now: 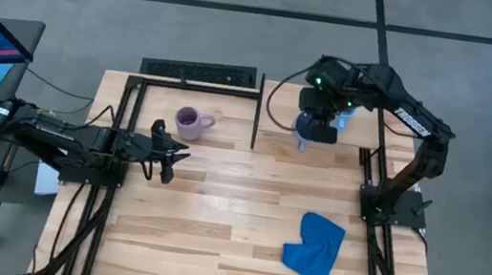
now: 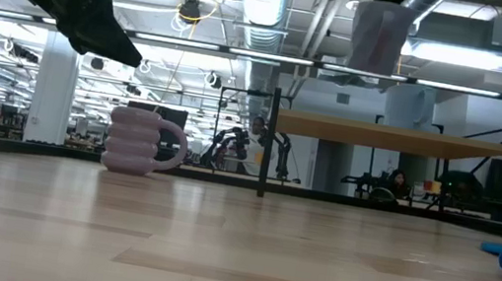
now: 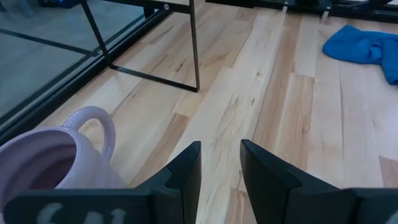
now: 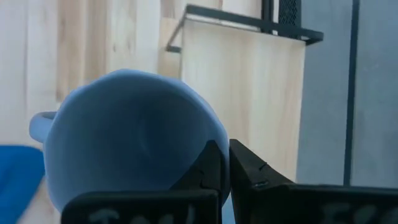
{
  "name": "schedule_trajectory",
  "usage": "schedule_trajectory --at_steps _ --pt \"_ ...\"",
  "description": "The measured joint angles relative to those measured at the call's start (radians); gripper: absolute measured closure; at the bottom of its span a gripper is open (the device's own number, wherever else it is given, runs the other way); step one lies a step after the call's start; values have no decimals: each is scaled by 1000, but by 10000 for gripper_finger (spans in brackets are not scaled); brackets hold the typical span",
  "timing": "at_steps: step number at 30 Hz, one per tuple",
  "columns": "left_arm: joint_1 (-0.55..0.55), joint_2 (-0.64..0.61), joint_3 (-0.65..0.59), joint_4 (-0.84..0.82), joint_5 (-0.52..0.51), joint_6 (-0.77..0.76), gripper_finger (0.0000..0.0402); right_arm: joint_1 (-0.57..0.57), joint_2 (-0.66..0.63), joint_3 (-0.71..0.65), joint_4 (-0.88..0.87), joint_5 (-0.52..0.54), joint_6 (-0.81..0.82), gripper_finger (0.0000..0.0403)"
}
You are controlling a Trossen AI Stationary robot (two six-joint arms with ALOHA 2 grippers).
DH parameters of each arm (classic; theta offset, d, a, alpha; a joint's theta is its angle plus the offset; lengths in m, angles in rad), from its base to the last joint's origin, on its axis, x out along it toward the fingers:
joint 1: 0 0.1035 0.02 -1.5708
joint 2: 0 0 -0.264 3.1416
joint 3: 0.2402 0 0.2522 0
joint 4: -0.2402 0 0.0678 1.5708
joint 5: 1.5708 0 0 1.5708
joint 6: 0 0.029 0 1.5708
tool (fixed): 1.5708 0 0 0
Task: Stack small to large cups/mugs on shelf
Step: Put the blue mug on the shelf
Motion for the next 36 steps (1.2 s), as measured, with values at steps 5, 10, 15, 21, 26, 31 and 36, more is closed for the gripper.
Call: schedule_trajectory --at_steps 5,10,15,21,26,31,36 --pt "0 0 0 0 0 -13 298 -87 5 0 0 -6 -115 382" --pt "-1 0 0 0 -28 -14 298 -166 5 0 1 -30 -189 382" --pt "0 0 0 0 -81 -32 298 -216 5 0 13 -93 -223 382" --pt "0 0 0 0 -82 -40 298 -212 28 0 25 -111 -274 382" --pt "0 0 0 1 -83 -64 298 -220 93 0 13 -111 -303 382" --pt "0 0 0 0 -82 -65 298 -257 152 -1 8 -114 -318 382" --pt "0 0 0 0 -82 -64 298 -294 189 -1 11 -158 -350 382"
